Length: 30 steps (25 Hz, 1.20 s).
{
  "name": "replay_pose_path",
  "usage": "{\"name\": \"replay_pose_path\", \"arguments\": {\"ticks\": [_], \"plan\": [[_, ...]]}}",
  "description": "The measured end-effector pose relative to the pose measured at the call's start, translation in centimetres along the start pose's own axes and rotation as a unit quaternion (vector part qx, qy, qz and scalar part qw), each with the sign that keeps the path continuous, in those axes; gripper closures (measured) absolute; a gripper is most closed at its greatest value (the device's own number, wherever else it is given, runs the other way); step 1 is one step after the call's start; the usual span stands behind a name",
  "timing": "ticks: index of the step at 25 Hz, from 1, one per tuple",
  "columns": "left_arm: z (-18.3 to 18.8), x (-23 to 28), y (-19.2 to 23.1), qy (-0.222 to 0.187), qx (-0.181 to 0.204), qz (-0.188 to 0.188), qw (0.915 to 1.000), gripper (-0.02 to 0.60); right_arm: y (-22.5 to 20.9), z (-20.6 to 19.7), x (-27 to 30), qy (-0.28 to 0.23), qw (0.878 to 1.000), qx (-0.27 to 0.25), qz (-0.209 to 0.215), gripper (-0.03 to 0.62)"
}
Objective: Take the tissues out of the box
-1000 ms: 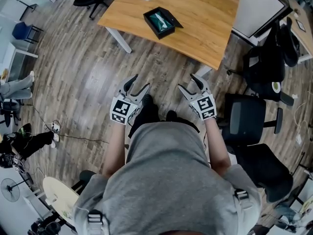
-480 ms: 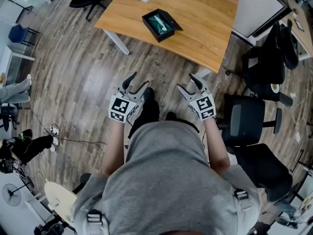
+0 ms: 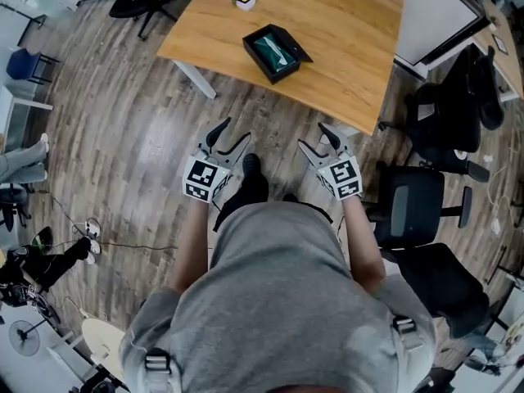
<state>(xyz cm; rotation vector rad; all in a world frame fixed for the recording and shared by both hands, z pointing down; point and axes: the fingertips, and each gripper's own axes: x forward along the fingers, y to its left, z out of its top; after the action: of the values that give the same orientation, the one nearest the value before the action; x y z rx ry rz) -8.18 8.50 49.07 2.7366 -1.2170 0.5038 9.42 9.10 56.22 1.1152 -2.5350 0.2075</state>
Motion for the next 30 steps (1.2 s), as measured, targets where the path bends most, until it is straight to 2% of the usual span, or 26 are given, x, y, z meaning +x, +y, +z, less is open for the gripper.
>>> {"name": "replay_pose_path", "arguments": {"ticks": [6,13,21,30], "plan": [[1.2,1.4,6.0,-0.009,0.004,-0.005,0.9999,0.333,-0.9,2.8,4.8,0.003,1.0,-0.008,-0.006,0.304],[0.6,2.5,11.1,-0.002,-0.003,-0.028,0.9996,0.334,-0.7,4.5,9.5,0.016,1.0,-0.002,-0.017,0.306],[0.9,3.7,16.8,-0.006,0.011,-0.051,0.9986,0.334,-0.8,6.7,14.6,0.016,0.999,0.001,-0.039,0.313],[0.0,4.6,21.8,-0.004,0.012,-0.063,0.9979,0.333,0.0,7.1,18.6,0.021,0.998,0.016,-0.059,0.322]]}}
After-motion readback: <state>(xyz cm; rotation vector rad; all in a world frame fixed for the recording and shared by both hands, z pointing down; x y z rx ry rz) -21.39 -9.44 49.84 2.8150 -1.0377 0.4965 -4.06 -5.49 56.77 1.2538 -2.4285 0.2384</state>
